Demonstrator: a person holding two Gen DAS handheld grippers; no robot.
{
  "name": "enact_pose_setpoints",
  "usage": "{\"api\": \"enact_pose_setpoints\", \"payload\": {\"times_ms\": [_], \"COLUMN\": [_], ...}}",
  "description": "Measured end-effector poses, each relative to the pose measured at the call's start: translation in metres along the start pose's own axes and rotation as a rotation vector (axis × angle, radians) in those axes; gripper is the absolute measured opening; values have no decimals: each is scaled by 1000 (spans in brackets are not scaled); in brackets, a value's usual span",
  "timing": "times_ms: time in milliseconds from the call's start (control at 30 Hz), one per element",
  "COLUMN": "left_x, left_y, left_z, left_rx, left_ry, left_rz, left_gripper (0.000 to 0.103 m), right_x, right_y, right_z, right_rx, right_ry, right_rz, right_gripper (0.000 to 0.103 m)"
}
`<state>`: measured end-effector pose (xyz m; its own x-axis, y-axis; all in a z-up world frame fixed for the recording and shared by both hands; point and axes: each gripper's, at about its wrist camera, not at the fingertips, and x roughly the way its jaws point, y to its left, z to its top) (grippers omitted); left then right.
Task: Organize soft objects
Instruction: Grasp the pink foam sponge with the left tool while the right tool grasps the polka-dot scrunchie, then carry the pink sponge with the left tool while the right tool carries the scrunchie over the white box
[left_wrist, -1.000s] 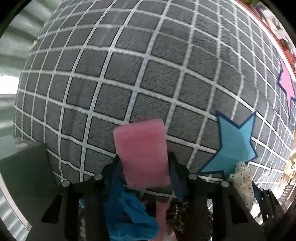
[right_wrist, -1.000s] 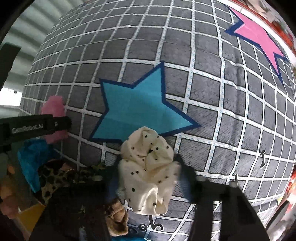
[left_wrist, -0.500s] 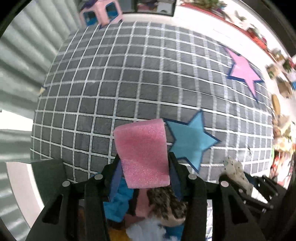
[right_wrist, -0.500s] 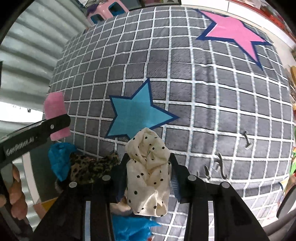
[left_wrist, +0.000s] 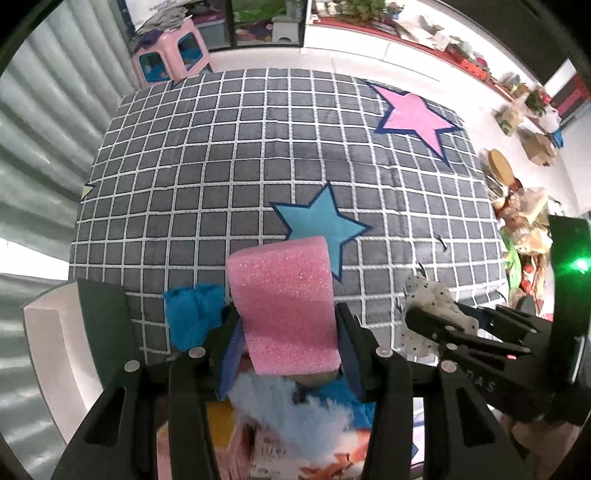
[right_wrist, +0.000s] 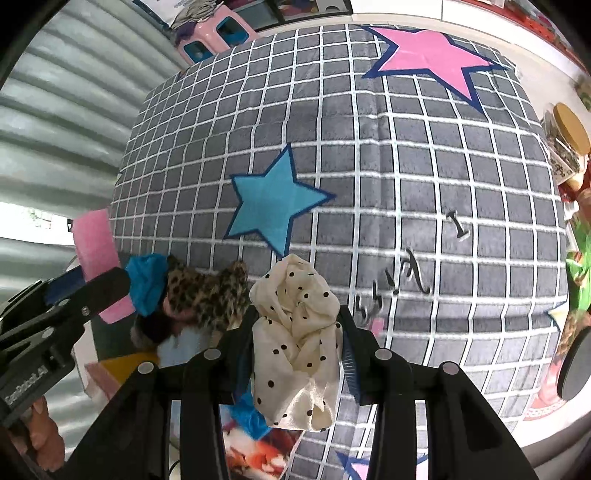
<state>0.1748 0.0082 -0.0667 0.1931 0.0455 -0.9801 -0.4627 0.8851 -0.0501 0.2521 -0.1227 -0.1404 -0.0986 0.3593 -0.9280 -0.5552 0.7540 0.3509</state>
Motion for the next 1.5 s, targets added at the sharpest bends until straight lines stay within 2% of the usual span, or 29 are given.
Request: {"api": "enact_pose_setpoints", "payload": {"times_ms": [167,367,633,767,967,1300,1500], "left_x": [-21,-40,-76,-93,-109,-110,-97], "left_y": [-5,0,40,73,124,211,248], "left_z": [-34,-82,-139,-161,-186,-223,-244], "left_rx": [58,129,129,81,-19,-215,-316], "left_ry": [-25,-18,-61,-97,-141,-137,-106], "left_rz": [-32,-92,-113,-87,-11,87,115], "left_gripper": [51,51,51,51,51,51,51], "right_x": [-9,-16,-16,-16,-14,-12,0], "right_y": [4,17,59,97,157,239,282], "right_z": [-30,-80,-151,-176,-198,-197,-192], "right_rx": [14,66,93,51,-56,-230,-325], "right_ry": [6,2,6,6,-9,-26,-2], "right_rz": [-8,-17,-34,-25,-15,-10,3], "right_gripper": [42,42,42,42,42,42,42]}}
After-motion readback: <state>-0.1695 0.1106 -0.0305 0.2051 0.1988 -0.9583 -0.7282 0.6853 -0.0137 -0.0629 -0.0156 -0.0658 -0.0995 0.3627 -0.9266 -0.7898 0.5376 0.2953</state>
